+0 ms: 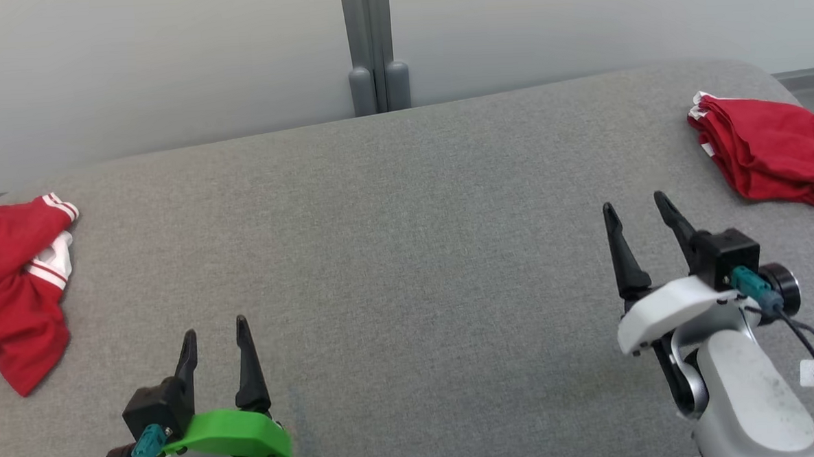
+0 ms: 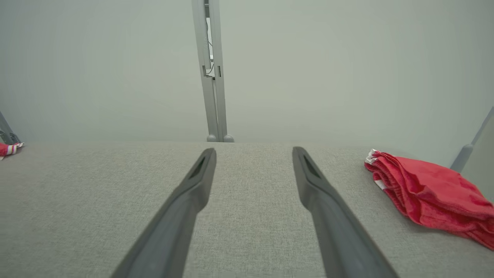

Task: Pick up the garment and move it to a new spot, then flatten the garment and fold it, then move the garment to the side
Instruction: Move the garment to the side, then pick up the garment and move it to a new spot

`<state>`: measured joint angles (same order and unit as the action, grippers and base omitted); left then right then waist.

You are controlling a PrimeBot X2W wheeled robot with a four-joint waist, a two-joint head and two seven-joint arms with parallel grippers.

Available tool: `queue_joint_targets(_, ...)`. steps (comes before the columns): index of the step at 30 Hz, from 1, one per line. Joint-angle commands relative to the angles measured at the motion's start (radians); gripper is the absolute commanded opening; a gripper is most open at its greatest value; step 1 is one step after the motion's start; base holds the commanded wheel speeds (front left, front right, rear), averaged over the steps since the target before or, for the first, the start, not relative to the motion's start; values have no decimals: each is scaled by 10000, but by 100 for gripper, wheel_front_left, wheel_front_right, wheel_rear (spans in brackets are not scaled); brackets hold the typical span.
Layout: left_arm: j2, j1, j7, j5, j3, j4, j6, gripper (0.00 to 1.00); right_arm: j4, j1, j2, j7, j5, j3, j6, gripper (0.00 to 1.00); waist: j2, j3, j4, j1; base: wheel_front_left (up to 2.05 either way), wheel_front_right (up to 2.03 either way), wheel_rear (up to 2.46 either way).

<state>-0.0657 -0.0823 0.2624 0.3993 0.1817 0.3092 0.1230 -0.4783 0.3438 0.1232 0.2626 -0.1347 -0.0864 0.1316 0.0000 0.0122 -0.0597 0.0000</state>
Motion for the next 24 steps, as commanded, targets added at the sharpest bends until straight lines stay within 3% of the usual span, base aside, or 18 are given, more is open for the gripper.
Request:
queue_joint_targets(1, 27, 249, 32, -131, -56, -44, -69, 100, 260, -467, -153, 31, 108, 192, -18, 100, 0, -325, 159, 0, 0, 0, 0)
queue_joint_targets(9, 107, 730, 33, -328, 54, -84, -138, 100, 1697, -2283, -705, -128, 448, 517, -16, 100, 0, -480, 224, 0, 0, 0, 0)
queue_joint_targets(14, 123, 716, 33, -314, 200, -67, -124, 100, 2103, -2559, -713, -284, -44, 155, -18, 100, 0, -482, 229, 0, 0, 0, 0)
queue_joint_targets(24, 144, 579, 34, -217, 339, -144, -164, 100, 2303, -2673, -716, -470, 112, 258, -16, 100, 0, -434, 340, 0, 0, 0, 0)
